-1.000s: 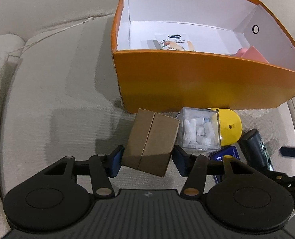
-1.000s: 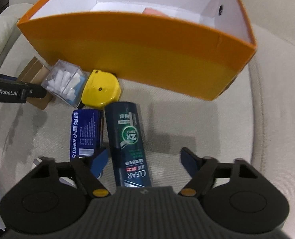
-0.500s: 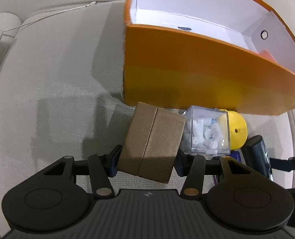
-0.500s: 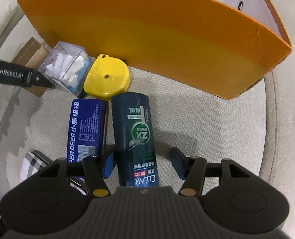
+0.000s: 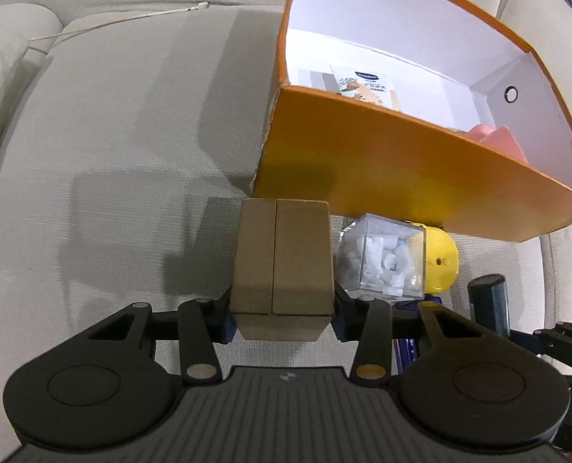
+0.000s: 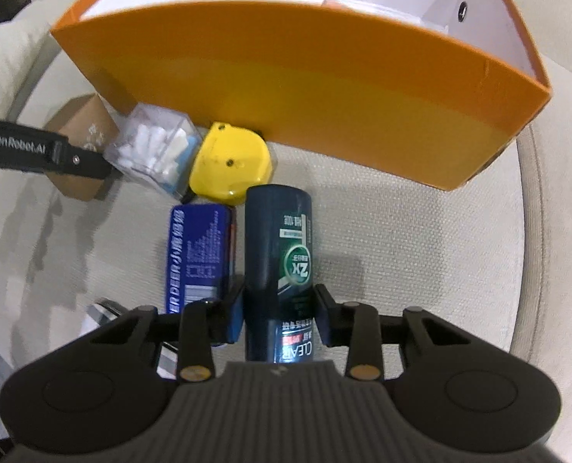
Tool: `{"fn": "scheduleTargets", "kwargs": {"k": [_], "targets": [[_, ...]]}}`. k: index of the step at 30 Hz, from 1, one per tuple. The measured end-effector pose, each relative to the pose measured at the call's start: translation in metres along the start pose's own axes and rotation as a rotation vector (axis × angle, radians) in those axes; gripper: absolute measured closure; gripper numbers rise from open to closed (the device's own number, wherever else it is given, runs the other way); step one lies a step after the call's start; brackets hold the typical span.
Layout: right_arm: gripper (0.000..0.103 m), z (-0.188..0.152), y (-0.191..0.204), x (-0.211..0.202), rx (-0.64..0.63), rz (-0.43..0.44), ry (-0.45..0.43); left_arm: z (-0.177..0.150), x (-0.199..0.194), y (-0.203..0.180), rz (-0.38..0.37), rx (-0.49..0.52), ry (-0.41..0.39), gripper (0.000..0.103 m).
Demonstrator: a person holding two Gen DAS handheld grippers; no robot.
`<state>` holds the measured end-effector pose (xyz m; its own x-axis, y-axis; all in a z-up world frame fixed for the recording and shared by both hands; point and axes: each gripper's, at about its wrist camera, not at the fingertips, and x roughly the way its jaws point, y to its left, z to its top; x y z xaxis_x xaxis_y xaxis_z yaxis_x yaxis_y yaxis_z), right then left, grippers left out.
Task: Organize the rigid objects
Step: 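Lift the brown carton and CLEAR bottle with both tools over the shoebox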
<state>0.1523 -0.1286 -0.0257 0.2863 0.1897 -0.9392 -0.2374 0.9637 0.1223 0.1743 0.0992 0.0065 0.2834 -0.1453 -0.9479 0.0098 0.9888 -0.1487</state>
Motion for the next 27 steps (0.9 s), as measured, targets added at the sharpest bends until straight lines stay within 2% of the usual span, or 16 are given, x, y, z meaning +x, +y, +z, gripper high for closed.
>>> {"fn": "scheduleTargets", "kwargs": {"k": [20,24,27], "targets": [[0.065,-0.001,-0.01,-0.057,0.107,0.094,-0.127,-0.004,-0.063,-0.012,-0.027,0.005,-0.116,0.052],[0.065,0.002,-0.017,-0.075,0.139,0.137,-0.177,-0.003,-0.084,-0.023,-0.055,0.011,-0.177,0.052],[0.065,0.006,-0.024,-0.096,0.181,0.182,-0.249,-0.001,-0.099,-0.031,-0.076,0.017,-0.238,0.052]]}}
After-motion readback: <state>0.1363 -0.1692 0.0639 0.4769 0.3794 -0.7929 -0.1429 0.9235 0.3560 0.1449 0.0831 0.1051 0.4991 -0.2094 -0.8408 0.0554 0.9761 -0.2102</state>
